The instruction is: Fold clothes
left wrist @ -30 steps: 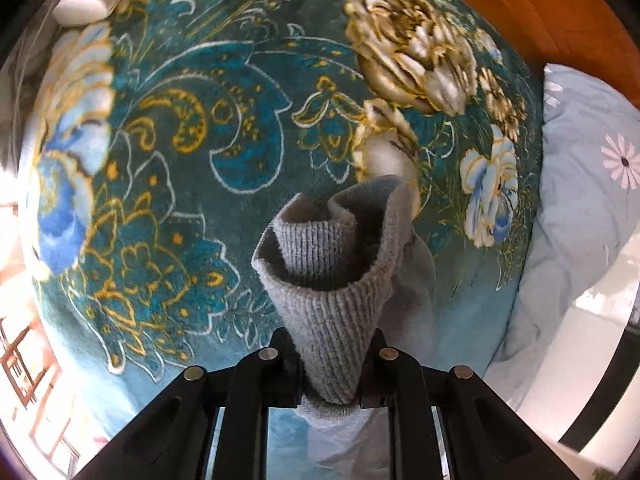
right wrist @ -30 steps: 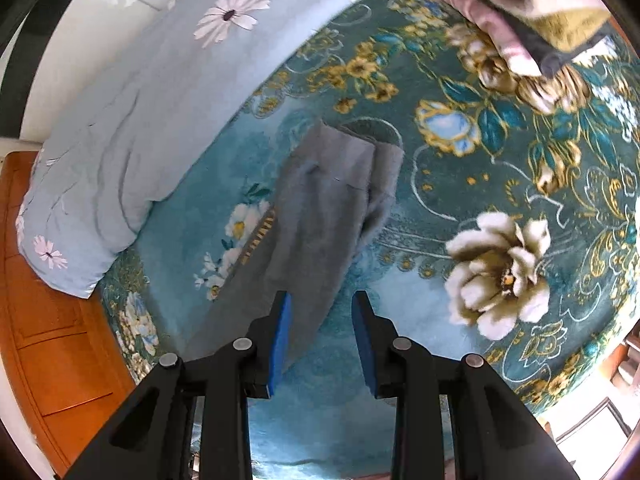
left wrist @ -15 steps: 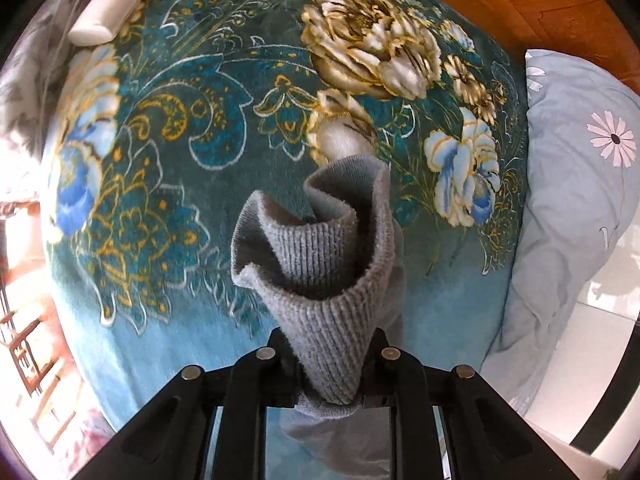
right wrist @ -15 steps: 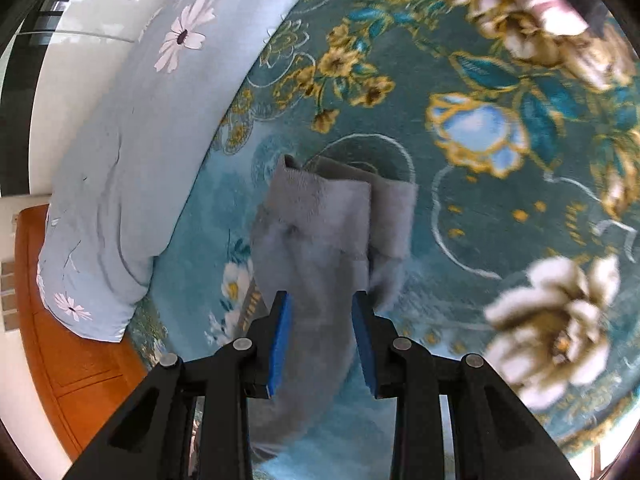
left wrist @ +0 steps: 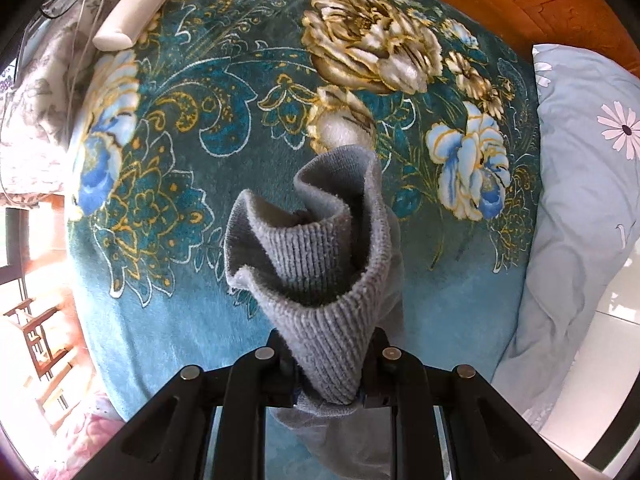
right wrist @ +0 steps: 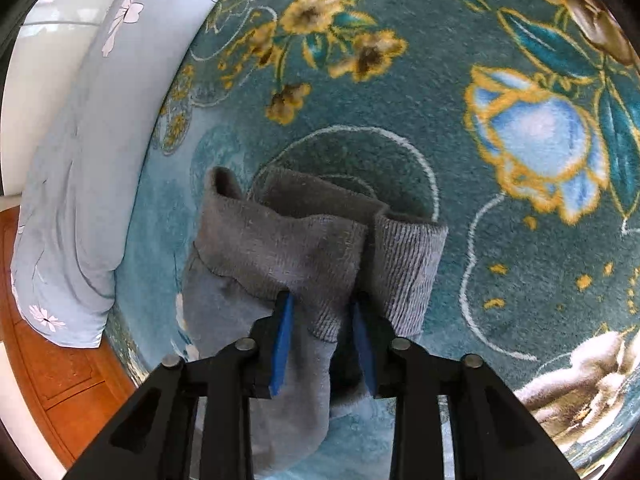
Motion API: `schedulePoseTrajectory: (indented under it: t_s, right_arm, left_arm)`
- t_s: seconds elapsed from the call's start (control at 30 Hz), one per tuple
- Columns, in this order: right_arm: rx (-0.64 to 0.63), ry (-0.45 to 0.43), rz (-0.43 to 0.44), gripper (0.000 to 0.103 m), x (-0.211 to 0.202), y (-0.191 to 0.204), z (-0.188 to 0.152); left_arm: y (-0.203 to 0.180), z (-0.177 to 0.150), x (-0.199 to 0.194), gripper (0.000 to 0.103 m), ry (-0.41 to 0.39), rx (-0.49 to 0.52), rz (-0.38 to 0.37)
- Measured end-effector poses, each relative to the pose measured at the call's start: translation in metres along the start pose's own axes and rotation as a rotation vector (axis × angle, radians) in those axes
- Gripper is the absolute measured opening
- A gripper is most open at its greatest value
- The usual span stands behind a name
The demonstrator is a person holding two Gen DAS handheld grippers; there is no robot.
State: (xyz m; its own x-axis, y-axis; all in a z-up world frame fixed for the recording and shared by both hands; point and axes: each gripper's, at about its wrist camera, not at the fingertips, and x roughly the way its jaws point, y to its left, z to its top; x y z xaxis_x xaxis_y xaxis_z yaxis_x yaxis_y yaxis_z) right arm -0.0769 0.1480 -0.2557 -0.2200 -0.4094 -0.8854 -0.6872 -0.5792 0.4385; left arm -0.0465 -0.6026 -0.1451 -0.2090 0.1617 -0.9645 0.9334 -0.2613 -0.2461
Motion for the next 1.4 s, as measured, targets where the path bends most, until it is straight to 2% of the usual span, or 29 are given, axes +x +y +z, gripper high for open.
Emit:
schedulePoseTrajectory:
  t_s: [0.07,0.13,0.2,0.3,0.47,0.5,0.57,0.6,0.63,0.7,0.97,1.0,1.07,1.13,1.2,1.33,1.37,1.4]
  right_arm:
    - [-0.008,0.002,0.011,0.009,-0.005,0.003,0.0]
    - [-0.022,-0.023,0.068,0.006,-0.021,0.007,0.0]
    - [-0.052,-0.075,0.165,0.005,-0.049,0.012,-0.002]
    - [-0.098,-0.142,0.212,0.005,-0.073,0.006,-0.01]
    - [0.073,-0.046,0.158,0.005,-0.031,-0.049,-0.014]
    - [0.093,-0.038,0.163,0.009,-0.027,-0.056,-0.015]
    - [0.1,-0.043,0.175,0.009,-0.029,-0.058,-0.016]
    - [0.09,-0.046,0.158,0.015,-0.031,-0.058,-0.016]
    - [0.08,-0.051,0.129,0.025,-0.033,-0.058,-0.015]
    - [0.07,-0.06,0.09,0.033,-0.031,-0.058,-0.013]
    - [0.095,-0.061,0.111,0.038,-0.004,-0.054,0.004]
    - [0.109,-0.068,0.111,0.036,-0.004,-0.054,0.003]
    - [0.131,-0.082,0.118,0.023,-0.006,-0.054,0.001]
    - [0.143,-0.096,0.143,0.016,-0.012,-0.052,-0.001]
    - [0.142,-0.12,0.177,0.014,-0.025,-0.048,-0.003]
    - [0.103,-0.215,0.316,0.013,-0.08,-0.046,-0.011]
    - [0.098,-0.251,0.331,0.013,-0.095,-0.052,-0.015]
    - [0.108,-0.276,0.333,0.013,-0.105,-0.061,-0.017]
  left_arm:
    - [-0.004,0.001,-0.005,0.02,-0.02,0.007,-0.009]
    - [-0.008,0.004,-0.013,0.02,-0.048,0.017,-0.033]
    - [-0.008,0.009,-0.022,0.02,-0.077,0.024,-0.057]
    - [0.0,0.017,-0.029,0.02,-0.1,0.006,-0.061]
    - [0.015,0.018,-0.016,0.02,-0.061,-0.042,-0.011]
    - [0.016,0.017,-0.014,0.02,-0.056,-0.038,-0.002]
    - [0.017,0.016,-0.011,0.02,-0.056,-0.037,0.009]
    - [0.018,0.016,-0.011,0.02,-0.055,-0.038,0.013]
    - [0.017,0.015,-0.01,0.02,-0.054,-0.04,0.017]
    - [0.015,0.015,-0.011,0.02,-0.052,-0.034,0.022]
    - [0.002,0.012,-0.02,0.02,-0.052,0.009,0.021]
    - [0.001,0.012,-0.021,0.02,-0.053,0.013,0.018]
    - [-0.002,0.011,-0.024,0.02,-0.055,0.025,0.009]
    - [-0.008,0.008,-0.027,0.02,-0.057,0.047,-0.011]
    - [-0.019,0.004,-0.035,0.019,-0.065,0.103,-0.058]
    - [-0.032,-0.002,-0.06,0.019,-0.082,0.245,-0.217]
    - [-0.033,-0.003,-0.063,0.019,-0.084,0.267,-0.237]
    - [-0.03,-0.003,-0.059,0.019,-0.079,0.268,-0.225]
